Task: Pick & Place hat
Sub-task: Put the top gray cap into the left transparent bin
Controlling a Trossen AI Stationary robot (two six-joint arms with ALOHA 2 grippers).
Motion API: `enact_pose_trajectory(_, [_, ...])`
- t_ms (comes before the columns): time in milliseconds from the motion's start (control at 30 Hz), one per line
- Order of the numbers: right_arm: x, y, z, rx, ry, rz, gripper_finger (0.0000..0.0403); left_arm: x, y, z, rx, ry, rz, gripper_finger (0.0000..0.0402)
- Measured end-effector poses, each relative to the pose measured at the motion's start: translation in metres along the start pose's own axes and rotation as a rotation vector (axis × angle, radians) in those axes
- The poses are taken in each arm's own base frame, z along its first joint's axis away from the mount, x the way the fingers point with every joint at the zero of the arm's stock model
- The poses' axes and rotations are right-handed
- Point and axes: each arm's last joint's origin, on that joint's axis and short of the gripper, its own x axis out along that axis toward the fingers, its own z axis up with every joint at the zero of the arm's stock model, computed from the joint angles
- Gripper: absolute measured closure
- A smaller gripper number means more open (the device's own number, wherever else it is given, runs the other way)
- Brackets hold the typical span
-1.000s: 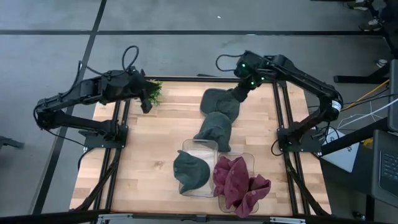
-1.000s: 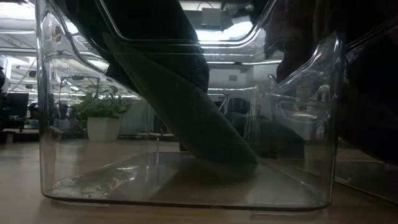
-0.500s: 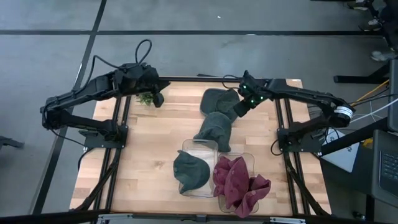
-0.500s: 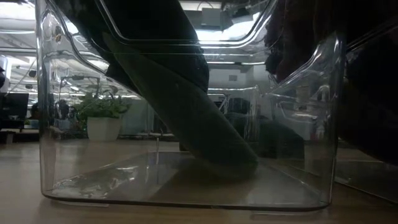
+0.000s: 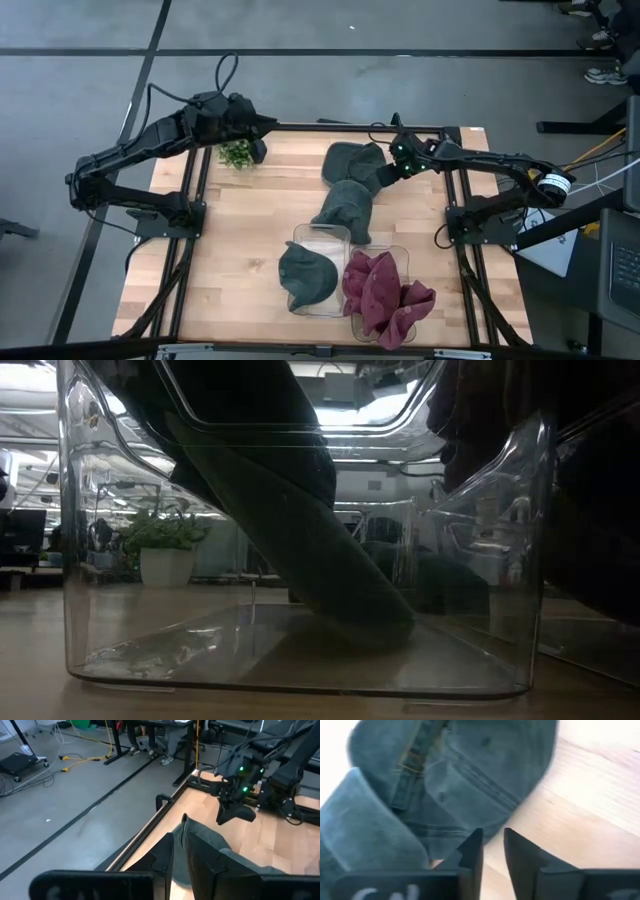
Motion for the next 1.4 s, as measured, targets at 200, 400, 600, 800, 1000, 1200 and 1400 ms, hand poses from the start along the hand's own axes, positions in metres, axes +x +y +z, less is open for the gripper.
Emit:
enact_pose_trajectory(200, [0.008,-0.007,-0.002,0.074,-0.086,-0.008,0.0265,0.000,0.000,0.000,0.001,-0.003,-0.002,0.0359])
enact_pose_trajectory(400, [0.016,-0.010,-0.006,0.138,-0.146,0.030,0.0241,0.000,0.000,0.000,0.002,-0.002,-0.015,0.0359])
enact_pose_trajectory(600, [0.021,-0.016,-0.014,0.172,-0.163,-0.026,0.0233,-0.001,0.000,0.000,0.008,-0.004,-0.016,0.0359])
enact_pose_trajectory(800, [0.024,-0.016,-0.013,0.166,-0.224,0.004,0.0233,-0.001,0.000,0.001,0.008,-0.008,-0.016,0.0359])
enact_pose_trajectory(1000, [0.035,-0.020,-0.018,0.158,-0.201,-0.014,0.0233,-0.002,0.001,0.001,0.014,-0.012,-0.011,0.0359])
enact_pose_trajectory(1200, [0.054,-0.021,-0.015,0.177,-0.220,-0.010,0.0233,-0.003,0.004,0.001,0.011,-0.011,-0.004,0.0359])
enact_pose_trajectory(1400, [0.067,-0.022,-0.015,0.187,-0.178,-0.016,0.0233,-0.003,0.004,0.001,0.034,-0.011,0.001,0.0359])
